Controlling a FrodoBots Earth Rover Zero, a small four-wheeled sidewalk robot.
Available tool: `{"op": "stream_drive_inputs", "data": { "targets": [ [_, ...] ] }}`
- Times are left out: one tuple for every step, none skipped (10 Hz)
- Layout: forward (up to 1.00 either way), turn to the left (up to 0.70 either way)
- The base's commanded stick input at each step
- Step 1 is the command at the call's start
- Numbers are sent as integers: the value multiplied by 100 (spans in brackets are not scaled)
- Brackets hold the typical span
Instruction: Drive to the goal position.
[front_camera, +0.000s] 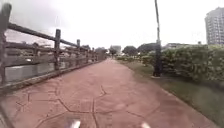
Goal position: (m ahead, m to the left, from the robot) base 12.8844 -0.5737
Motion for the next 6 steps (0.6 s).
{"op": "stream_drive_inputs", "data": {
  "targets": [
    [70,0],
    [70,0],
    [70,0],
    [70,0],
    [70,0],
    [70,0]
  ]
}}
